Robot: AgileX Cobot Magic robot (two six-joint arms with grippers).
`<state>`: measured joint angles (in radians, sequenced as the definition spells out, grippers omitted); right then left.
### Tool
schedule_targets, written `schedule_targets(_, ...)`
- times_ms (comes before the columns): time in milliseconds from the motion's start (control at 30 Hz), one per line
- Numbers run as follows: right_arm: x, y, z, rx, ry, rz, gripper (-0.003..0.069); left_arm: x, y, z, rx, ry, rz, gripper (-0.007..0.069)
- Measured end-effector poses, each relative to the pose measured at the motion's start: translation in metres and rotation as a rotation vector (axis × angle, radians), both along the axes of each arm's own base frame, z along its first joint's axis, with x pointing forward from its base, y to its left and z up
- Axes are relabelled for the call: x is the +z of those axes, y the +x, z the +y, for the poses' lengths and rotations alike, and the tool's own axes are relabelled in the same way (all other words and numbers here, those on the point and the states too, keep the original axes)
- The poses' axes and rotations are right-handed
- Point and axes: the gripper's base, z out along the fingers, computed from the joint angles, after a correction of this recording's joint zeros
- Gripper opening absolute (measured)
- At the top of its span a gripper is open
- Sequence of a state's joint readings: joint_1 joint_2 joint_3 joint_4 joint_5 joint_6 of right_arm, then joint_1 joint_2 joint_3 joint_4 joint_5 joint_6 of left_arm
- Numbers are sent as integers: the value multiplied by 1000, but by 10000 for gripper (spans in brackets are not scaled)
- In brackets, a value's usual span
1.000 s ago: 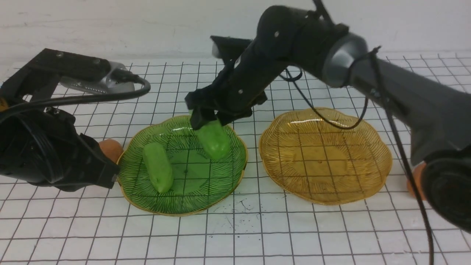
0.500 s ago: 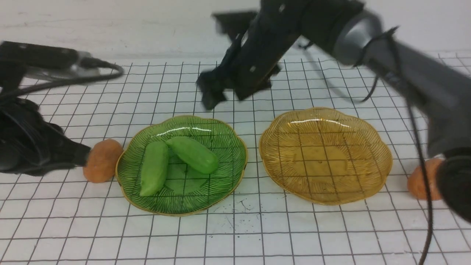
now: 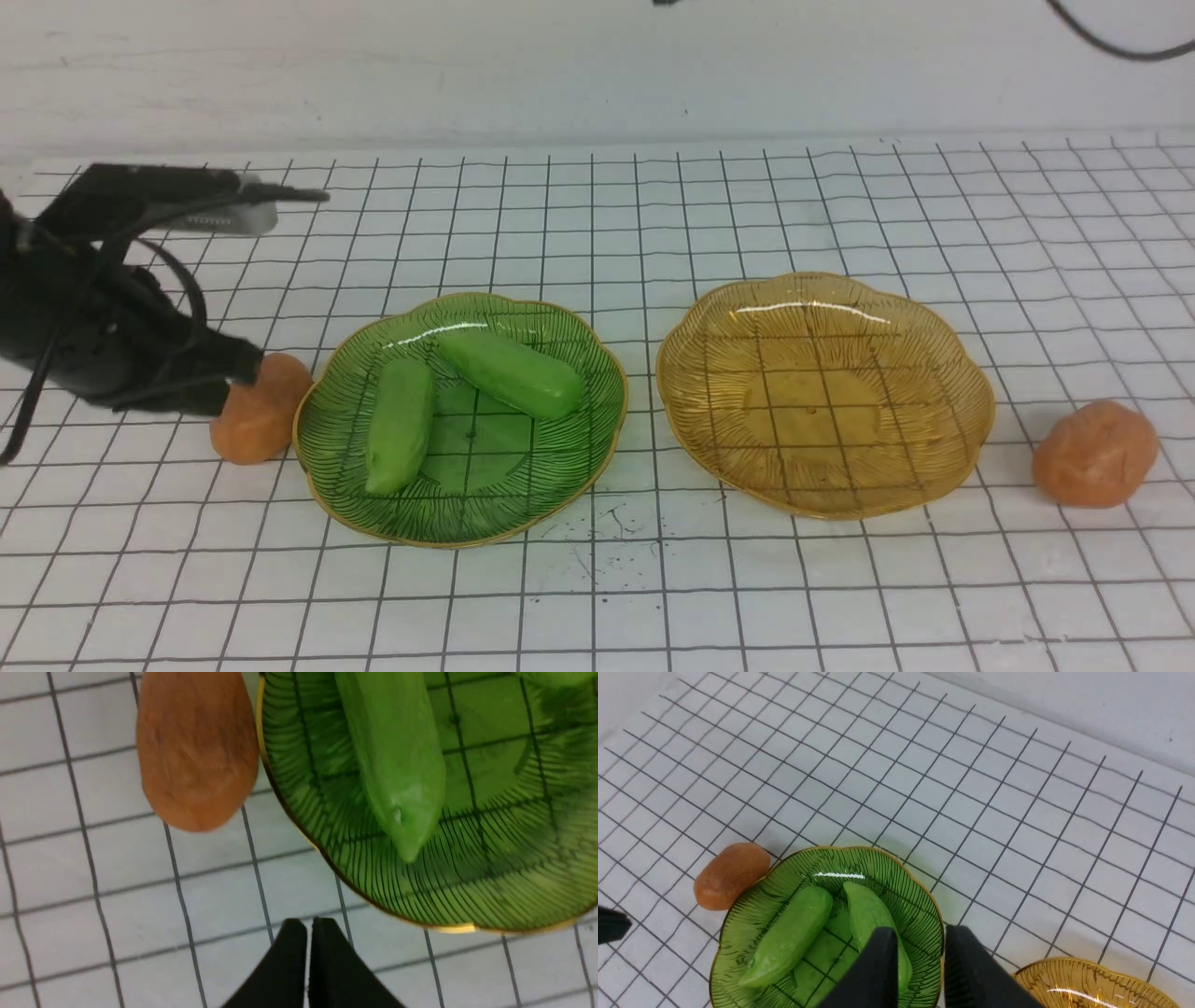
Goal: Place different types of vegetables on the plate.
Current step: 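Pick up the potato beside the plates and place it on a plate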
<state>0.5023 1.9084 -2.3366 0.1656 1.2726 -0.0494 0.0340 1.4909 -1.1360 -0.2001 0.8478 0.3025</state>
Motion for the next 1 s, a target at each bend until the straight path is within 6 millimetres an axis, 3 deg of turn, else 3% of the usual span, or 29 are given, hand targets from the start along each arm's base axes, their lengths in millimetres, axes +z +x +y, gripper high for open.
schedule_targets(167, 10, -8, -3, 9, 21, -16, 119, 3, 27, 5, 16, 37, -62, 48)
schedule_targets(400, 12, -12, 0, 37, 61, 3, 118, -22, 64, 10, 67, 65, -52, 429)
schedule_targets(467, 13, -13, 1, 45, 72, 9, 118, -33, 71, 11, 65, 75, -38, 519)
schedule_targets(567, 13, -14, 3, 56, 89, 19, 118, -44, 77, 12, 77, 80, -36, 595)
schedule_targets(733, 14, -17, 6, 84, 130, 43, 118, -65, 90, 14, 116, 72, -41, 633)
schedule_targets(1000, 15, -20, 10, 112, 171, 66, 118, -97, 100, 15, 132, 75, 2, 605)
